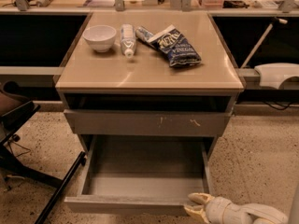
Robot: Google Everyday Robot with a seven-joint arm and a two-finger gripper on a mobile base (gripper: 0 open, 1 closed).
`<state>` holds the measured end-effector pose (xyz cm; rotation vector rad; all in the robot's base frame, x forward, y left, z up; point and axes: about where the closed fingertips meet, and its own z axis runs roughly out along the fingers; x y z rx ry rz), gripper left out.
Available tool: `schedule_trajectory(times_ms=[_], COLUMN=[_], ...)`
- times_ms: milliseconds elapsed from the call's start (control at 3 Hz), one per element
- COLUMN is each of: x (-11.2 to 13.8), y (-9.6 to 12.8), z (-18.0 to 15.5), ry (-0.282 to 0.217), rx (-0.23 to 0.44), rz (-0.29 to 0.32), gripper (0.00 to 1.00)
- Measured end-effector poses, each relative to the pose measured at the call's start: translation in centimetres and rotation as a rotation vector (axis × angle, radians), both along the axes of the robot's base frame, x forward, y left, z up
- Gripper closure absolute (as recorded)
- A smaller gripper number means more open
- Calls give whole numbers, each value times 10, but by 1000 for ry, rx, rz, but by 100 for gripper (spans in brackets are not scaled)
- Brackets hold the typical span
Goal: Open middle drawer
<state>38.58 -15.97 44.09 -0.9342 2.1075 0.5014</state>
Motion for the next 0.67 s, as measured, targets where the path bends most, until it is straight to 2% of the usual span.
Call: schedule_trajectory(times_ms=[333, 667], x=[0, 0], y=[0, 0], z=[4, 4], ry=[0, 0], rx=[0, 0], rz=[0, 0], gripper=[82, 58])
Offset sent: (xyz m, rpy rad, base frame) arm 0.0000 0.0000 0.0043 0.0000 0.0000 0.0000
